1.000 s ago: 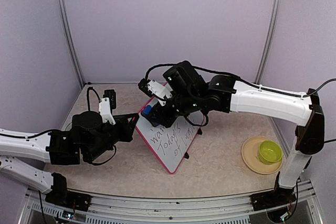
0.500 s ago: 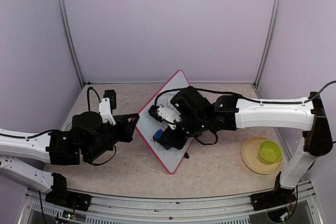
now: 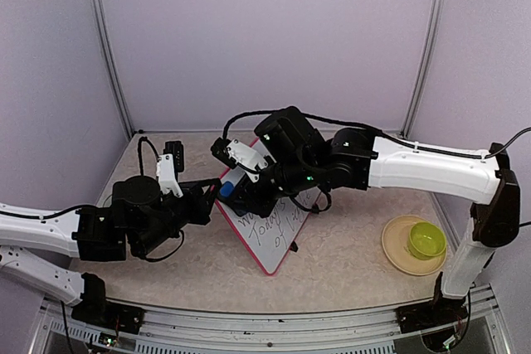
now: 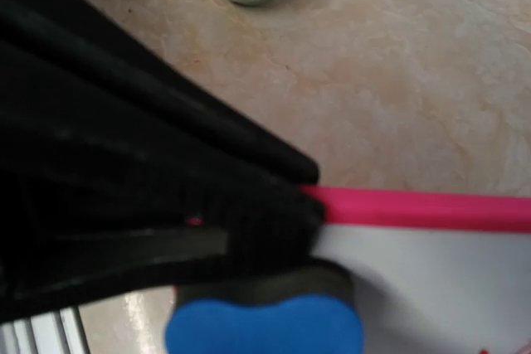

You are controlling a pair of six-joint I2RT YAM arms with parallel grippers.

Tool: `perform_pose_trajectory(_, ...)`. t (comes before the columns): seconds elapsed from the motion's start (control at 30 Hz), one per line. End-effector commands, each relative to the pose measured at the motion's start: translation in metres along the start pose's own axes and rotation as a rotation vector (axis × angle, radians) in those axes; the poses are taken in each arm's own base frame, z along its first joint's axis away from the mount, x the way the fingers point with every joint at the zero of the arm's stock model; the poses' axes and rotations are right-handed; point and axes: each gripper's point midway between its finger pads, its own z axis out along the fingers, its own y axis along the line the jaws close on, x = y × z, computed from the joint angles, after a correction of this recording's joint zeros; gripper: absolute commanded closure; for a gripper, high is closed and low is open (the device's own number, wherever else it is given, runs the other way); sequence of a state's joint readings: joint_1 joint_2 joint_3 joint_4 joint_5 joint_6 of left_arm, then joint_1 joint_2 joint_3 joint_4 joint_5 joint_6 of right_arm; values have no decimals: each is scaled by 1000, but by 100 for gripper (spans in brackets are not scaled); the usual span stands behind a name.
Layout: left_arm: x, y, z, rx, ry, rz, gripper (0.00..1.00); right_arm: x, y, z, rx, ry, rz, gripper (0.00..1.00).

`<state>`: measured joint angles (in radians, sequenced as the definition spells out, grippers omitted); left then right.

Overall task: Erase the whiteboard
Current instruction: Erase the whiteboard at the center of the board.

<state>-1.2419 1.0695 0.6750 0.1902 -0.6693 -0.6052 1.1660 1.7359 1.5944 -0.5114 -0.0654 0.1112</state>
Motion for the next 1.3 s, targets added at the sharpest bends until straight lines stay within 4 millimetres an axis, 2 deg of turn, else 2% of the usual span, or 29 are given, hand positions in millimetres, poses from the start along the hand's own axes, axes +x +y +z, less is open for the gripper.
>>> perform_pose_trajectory(0.0, -20, -20, -5, 63, -44, -54, 100, -7, 8, 10, -11, 3, -41, 100)
perform_pose_trajectory(0.1, -21, -19, -6, 61, -45, -51, 100, 10, 8, 17, -9, 41, -32, 100)
perform_pose_trajectory(0.33, -24, -18, -7, 57, -53, -45, 100, 73, 6, 22, -9, 148, 16, 100)
perform_pose_trajectory(0.47, -24, -18, -7, 55, -54, -45, 100, 93, 6, 21, -10, 173, 36, 100)
perform_pose_trajectory(0.53, -23, -18, -7, 57, -53, -44, 100, 96, 5, 21, -6, 178, 38, 100)
perform_pose_trajectory(0.63, -22, -18, -6, 59, -50, -46, 100, 87, 4, 21, 5, 159, 35, 100)
perform_pose_trajectory(0.73, -21, -17, -6, 59, -47, -48, 100, 60, 1, 16, 25, 106, 22, 100)
perform_pose_trajectory(0.97, -23, -14, -10, 50, -55, -58, 78, 9, -4, -8, 50, -2, -7, 100)
perform_pose_trajectory(1.13, -23, -13, -10, 49, -57, -57, 68, -5, -19, -25, 88, -42, 12, 100)
perform_pose_trajectory(1.27, -22, -13, -7, 40, -57, -45, 51, -1, -40, -34, 138, -42, 42, 100)
